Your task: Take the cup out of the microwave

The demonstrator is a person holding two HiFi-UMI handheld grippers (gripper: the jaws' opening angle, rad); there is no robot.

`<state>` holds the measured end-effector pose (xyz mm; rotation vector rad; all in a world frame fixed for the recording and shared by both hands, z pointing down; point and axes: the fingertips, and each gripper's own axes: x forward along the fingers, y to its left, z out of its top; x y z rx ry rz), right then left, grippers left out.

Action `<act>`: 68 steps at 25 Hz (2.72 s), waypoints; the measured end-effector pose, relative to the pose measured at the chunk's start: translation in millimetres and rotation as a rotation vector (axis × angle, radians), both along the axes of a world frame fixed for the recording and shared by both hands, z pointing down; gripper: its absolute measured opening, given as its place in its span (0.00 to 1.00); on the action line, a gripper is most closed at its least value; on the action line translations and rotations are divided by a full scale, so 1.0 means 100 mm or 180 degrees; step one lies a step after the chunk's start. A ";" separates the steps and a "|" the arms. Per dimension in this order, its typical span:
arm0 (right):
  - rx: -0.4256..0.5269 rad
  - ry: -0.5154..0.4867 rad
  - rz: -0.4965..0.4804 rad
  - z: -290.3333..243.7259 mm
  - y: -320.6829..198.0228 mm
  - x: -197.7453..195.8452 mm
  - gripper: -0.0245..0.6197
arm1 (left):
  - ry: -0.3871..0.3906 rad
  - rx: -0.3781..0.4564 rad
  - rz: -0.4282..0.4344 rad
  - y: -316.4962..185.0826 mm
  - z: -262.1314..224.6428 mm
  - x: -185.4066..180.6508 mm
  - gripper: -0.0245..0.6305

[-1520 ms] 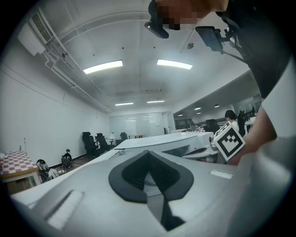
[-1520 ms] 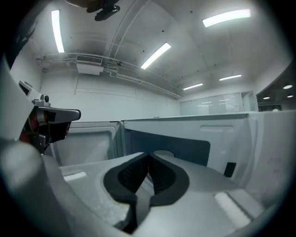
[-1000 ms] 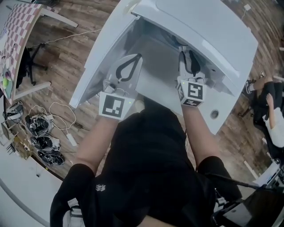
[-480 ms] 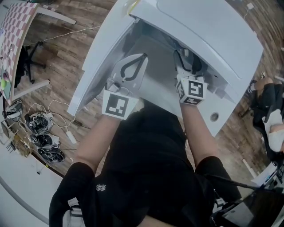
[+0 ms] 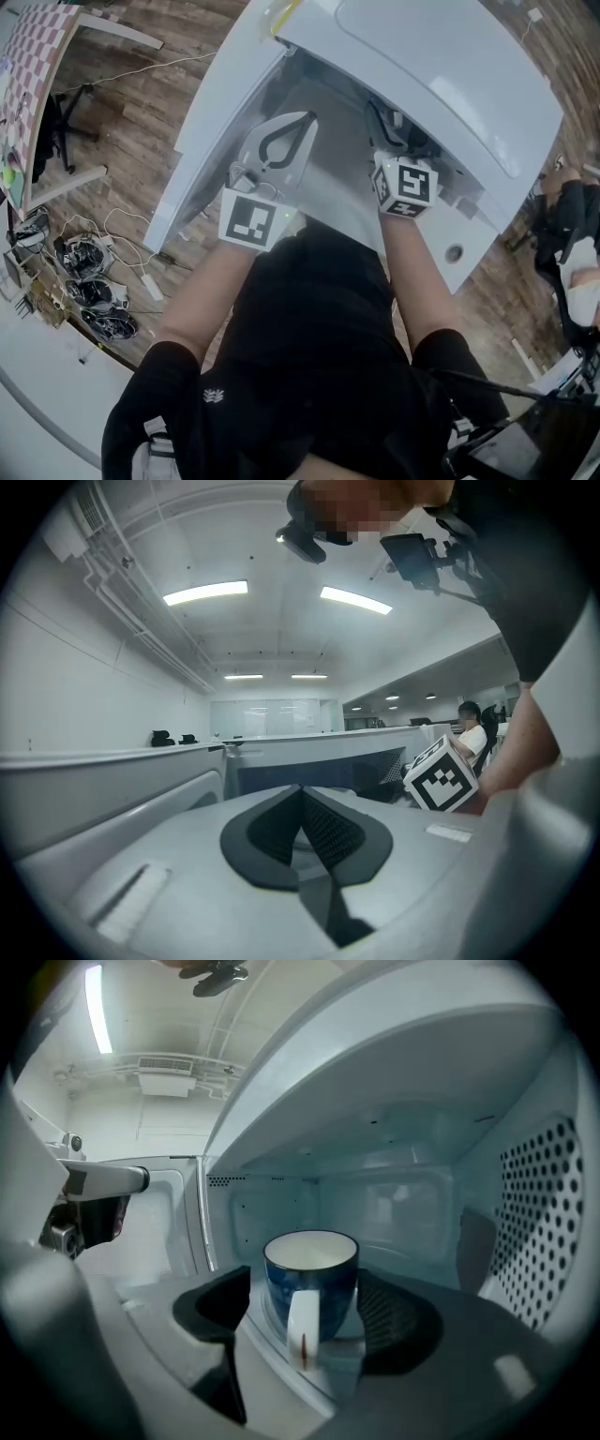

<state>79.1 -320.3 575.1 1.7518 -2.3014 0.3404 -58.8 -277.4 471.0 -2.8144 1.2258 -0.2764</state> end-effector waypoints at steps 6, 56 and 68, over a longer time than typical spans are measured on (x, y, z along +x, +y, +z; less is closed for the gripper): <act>-0.0016 0.0014 0.0027 0.05 -0.11 -0.02 0.60 | -0.0054 -0.0001 -0.0008 -0.07 0.02 -0.04 0.05; -0.0134 -0.0056 -0.0135 0.00 0.16 -0.22 0.64 | -0.0137 0.0058 -0.0083 0.36 -0.26 -0.22 0.05; -0.0098 -0.0056 -0.0226 -0.22 0.62 -0.31 0.64 | 0.0050 0.0096 -0.0420 0.66 -0.52 -0.57 0.05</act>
